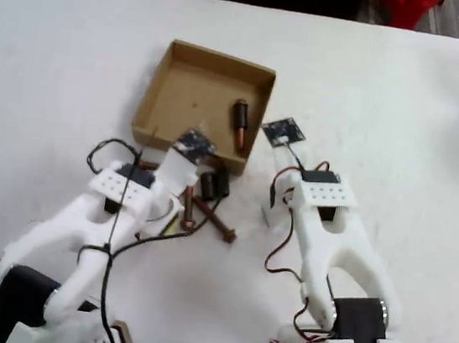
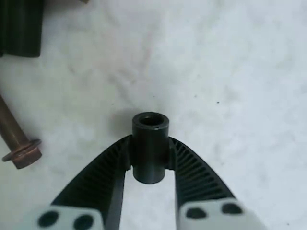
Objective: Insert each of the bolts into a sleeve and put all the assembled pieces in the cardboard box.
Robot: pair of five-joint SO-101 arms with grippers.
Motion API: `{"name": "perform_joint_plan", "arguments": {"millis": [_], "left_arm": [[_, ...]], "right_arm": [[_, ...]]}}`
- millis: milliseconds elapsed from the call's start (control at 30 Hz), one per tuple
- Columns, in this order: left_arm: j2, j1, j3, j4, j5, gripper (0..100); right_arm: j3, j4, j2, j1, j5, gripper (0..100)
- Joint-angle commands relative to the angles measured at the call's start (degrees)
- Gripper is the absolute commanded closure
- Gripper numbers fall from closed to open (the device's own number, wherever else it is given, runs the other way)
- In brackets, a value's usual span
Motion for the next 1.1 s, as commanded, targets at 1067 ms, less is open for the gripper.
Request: {"name": "perform_joint_plan", "arguments": {"millis": [1067], "left_arm": [[-0.3, -35.8, -11.4, -4.1, 27.9, 98]], "right_arm": [[-0.2, -1.5, -2.2, 0.3, 0.1, 98.1]]}}
